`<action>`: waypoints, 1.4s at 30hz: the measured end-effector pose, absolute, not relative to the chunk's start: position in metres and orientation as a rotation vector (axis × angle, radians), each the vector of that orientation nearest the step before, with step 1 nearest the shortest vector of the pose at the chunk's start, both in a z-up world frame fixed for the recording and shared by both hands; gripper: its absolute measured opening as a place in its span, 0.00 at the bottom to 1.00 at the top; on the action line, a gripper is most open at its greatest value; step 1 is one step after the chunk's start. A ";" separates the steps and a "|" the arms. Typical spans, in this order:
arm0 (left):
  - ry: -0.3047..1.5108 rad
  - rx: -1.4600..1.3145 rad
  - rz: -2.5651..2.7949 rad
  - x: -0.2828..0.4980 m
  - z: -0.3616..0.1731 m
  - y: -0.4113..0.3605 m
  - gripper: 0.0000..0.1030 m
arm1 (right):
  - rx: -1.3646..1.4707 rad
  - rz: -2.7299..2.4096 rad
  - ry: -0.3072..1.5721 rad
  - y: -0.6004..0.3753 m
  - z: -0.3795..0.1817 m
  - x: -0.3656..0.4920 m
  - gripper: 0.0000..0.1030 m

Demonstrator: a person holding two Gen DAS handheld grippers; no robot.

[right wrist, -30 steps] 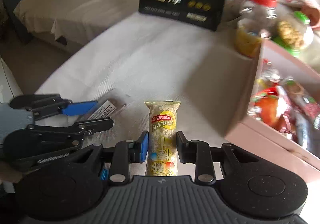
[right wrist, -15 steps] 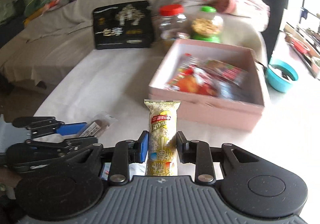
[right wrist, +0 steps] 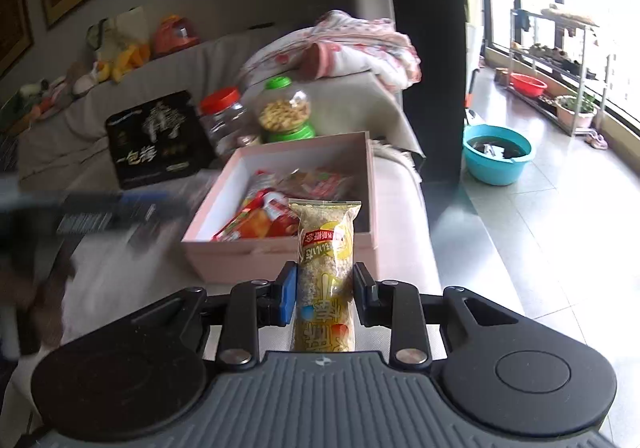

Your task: Organize snacks

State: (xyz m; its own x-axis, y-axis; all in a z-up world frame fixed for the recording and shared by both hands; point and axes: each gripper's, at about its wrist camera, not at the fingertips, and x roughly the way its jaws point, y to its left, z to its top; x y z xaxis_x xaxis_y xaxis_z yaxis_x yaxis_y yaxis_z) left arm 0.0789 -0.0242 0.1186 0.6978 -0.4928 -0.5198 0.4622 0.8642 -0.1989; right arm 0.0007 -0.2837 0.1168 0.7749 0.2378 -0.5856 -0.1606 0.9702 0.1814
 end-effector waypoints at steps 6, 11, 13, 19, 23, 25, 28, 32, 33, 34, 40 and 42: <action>0.676 -0.227 -0.457 0.192 0.114 -0.046 0.40 | 0.135 0.208 0.669 -0.284 0.112 0.025 0.28; 0.752 -0.289 -0.388 0.218 0.088 -0.033 0.39 | 0.151 0.209 0.667 -0.285 0.113 0.038 0.28; 0.682 -0.326 -0.374 0.203 0.093 -0.017 0.39 | 0.164 0.210 0.669 -0.285 0.115 0.047 0.28; 0.575 -0.360 -0.363 0.146 0.110 0.029 0.39 | 0.311 0.273 0.703 -0.264 0.133 0.116 0.28; 0.627 -0.341 -0.395 0.115 0.097 0.043 0.39 | 0.325 0.269 0.744 -0.223 0.143 0.179 0.44; 0.660 -0.307 -0.405 0.101 0.086 0.049 0.39 | 0.220 0.228 0.746 -0.201 0.141 0.189 0.48; 0.719 -0.276 -0.421 0.073 0.072 0.064 0.39 | 0.148 0.230 0.756 -0.191 0.132 0.176 0.48; 0.770 -0.268 -0.433 0.042 0.054 0.077 0.39 | 0.099 0.271 0.789 -0.196 0.116 0.133 0.49; 0.776 -0.257 -0.436 0.037 0.050 0.076 0.39 | 0.067 0.279 0.794 -0.197 0.112 0.118 0.53; 0.783 -0.243 -0.440 0.032 0.047 0.076 0.39 | 0.041 0.289 0.796 -0.198 0.109 0.104 0.60; 0.821 -0.116 -0.515 -0.002 0.037 0.056 0.39 | -0.008 0.393 0.871 -0.209 0.090 0.016 0.69; 0.819 -0.068 -0.539 -0.012 0.037 0.049 0.39 | 0.005 0.411 0.902 -0.212 0.082 -0.004 0.72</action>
State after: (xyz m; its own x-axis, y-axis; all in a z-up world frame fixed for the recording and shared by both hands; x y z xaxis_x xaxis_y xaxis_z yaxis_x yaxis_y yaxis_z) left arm -0.0120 0.0491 0.0374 0.5566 -0.4824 -0.6764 0.4307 0.8638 -0.2615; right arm -0.0043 -0.2117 0.0821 0.5478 0.3495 -0.7601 -0.3450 0.9221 0.1754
